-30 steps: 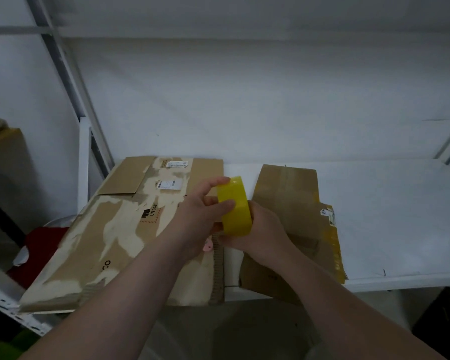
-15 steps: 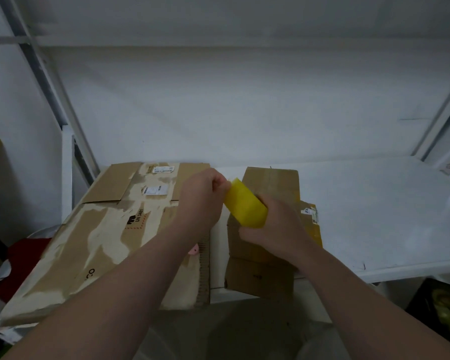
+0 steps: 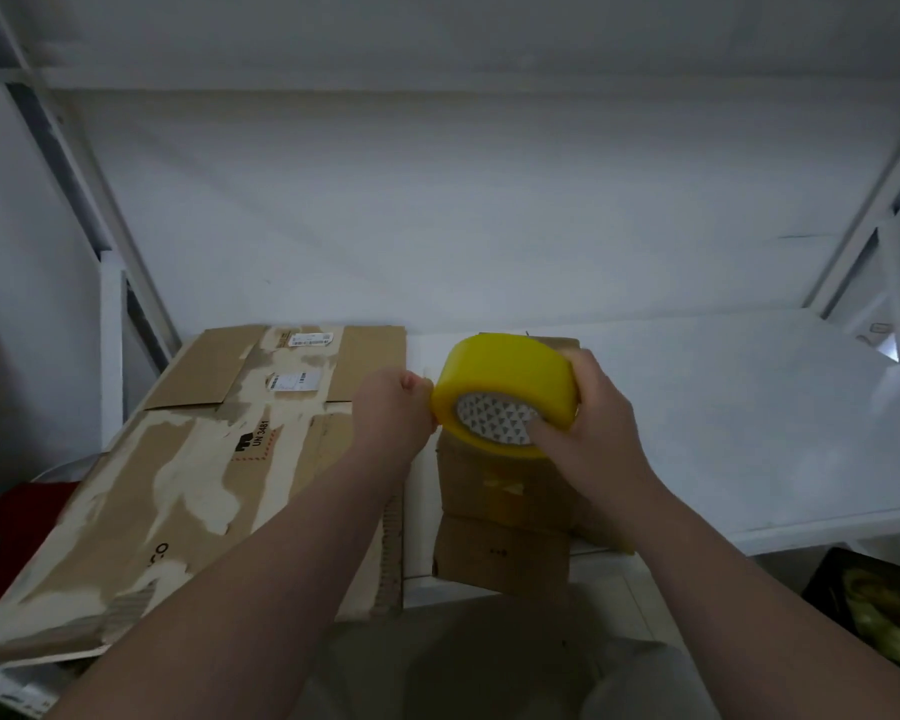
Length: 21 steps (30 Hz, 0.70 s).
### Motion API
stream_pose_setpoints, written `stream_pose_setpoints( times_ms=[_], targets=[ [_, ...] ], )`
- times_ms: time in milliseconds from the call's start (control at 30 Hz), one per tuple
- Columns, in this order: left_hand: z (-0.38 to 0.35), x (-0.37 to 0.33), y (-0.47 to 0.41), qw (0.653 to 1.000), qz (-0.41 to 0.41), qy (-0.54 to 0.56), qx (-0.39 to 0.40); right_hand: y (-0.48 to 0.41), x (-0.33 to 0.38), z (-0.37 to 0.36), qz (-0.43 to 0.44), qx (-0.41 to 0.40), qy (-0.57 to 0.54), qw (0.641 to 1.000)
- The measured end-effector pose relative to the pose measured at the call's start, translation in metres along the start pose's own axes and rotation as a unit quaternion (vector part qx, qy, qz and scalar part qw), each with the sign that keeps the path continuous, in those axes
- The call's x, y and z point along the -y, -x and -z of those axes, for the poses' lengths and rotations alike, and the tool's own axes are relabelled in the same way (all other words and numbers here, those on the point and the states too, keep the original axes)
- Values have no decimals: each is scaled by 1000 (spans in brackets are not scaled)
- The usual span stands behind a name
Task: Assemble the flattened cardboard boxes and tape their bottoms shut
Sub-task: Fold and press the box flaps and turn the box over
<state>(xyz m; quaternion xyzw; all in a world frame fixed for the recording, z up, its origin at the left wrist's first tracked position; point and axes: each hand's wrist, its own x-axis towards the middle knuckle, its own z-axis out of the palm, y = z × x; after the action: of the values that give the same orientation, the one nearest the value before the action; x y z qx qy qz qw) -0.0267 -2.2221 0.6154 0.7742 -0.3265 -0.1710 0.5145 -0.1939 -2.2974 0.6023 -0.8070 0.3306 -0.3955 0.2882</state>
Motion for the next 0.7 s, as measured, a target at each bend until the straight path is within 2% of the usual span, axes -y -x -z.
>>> stream_pose_setpoints(
  times_ms=[133,267,433,533,700],
  targets=[
    [3,7,-8,994,72,81,-5,-13,3,24,12,18,124,992],
    [6,21,-14,989,125,82,9,-19,2,38,12,64,292,954],
    [-3,46,-6,973,176,143,51,-25,12,25,36,121,391,912],
    [-7,61,-8,971,178,156,42,-27,12,18,32,148,405,902],
    [-15,74,-8,986,149,73,32,-24,16,7,31,182,438,880]
  ],
)
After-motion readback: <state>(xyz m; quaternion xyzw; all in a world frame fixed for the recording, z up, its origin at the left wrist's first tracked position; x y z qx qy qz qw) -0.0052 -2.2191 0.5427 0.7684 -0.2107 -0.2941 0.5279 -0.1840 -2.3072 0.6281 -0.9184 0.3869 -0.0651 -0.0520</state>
